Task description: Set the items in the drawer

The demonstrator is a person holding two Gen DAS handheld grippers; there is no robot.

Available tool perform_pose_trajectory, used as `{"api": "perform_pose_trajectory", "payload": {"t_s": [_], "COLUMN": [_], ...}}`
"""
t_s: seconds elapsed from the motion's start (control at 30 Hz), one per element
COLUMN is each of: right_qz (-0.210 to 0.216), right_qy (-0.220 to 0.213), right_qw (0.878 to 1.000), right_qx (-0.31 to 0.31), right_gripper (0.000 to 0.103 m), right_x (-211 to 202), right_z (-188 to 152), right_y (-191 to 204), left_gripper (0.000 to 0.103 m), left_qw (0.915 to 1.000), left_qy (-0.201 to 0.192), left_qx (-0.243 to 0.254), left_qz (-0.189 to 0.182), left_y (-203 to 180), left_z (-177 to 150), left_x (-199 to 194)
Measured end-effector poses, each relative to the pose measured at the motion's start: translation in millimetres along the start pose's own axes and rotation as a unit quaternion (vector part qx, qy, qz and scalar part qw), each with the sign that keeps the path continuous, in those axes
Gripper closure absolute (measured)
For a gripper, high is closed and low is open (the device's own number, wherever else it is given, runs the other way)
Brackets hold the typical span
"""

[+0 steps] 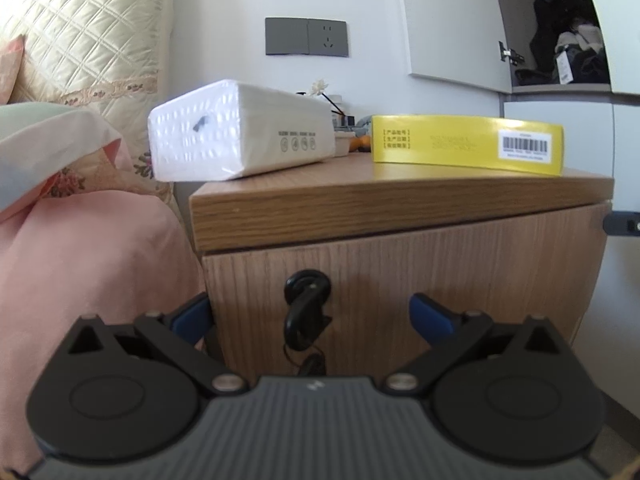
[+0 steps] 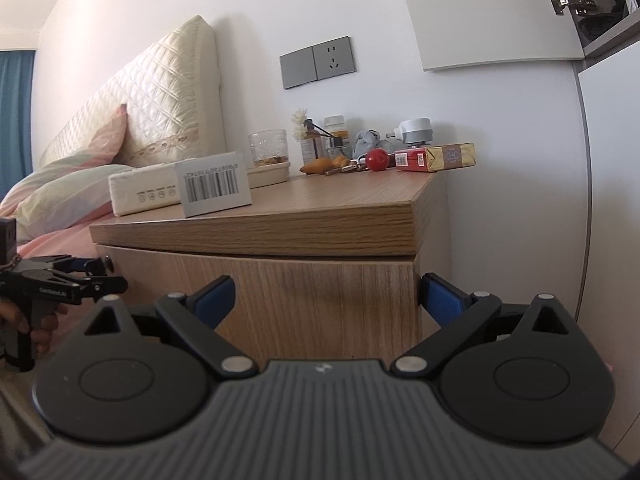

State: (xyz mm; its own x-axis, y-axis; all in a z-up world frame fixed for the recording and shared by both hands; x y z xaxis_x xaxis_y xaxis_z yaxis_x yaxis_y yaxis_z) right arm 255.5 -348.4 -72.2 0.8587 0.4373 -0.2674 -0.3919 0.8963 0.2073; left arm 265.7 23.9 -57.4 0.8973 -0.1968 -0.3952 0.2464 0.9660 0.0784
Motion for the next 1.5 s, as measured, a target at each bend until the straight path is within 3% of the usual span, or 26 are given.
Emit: {"api": "perform_pose_trajectory", "payload": {"t_s": [0.27,0.47,1.07,1.23,1.5], "right_qz": [0.019,0.012,-0.021,0.002,0.02], "right_qy": [0.003,-0.007,-0.012,0.003,0.013], "right_qw": [1.0,1.0,1.0,0.999,1.0], "right_qx": [-0.006,-0.004,0.008,0.035,0.013], "right_gripper": [0.001,0.001,0.0,0.0,0.0], "right_x": [-13,-13,3,3,-4], "right_z": [-3,-7,-11,-5,-6], "right_y": [1,2,9,2,3], "left_gripper": [0.001,0.0,0.0,0.001,0.001], "left_qw": [1.0,0.9999,0.9998,0.9998,0.9997], "left_qy": [-0.004,-0.006,-0.015,-0.015,-0.017], "left_qx": [-0.002,0.01,0.014,0.008,0.015], "left_qz": [-0.002,0.012,0.005,-0.005,-0.007], "left_y": [-2,-7,-4,-1,-2], "left_z": [-4,-7,-5,-4,-8], "left_x": [-11,-12,-9,-11,-18]}}
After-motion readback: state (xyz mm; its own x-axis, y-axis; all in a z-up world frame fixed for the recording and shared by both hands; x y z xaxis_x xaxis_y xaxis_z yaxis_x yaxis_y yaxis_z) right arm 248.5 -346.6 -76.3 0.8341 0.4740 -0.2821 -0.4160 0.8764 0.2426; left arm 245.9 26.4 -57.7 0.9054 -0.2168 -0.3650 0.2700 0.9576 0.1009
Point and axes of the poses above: each gripper's, at about its wrist camera, not at the fingertips, and x roughly the way its jaws point, y to its left, z to its top, the point moved 2 cm from there along x, roughly the way its jaws point, and after that the axes turned 5 degrees about y, right-handed, at the moved point
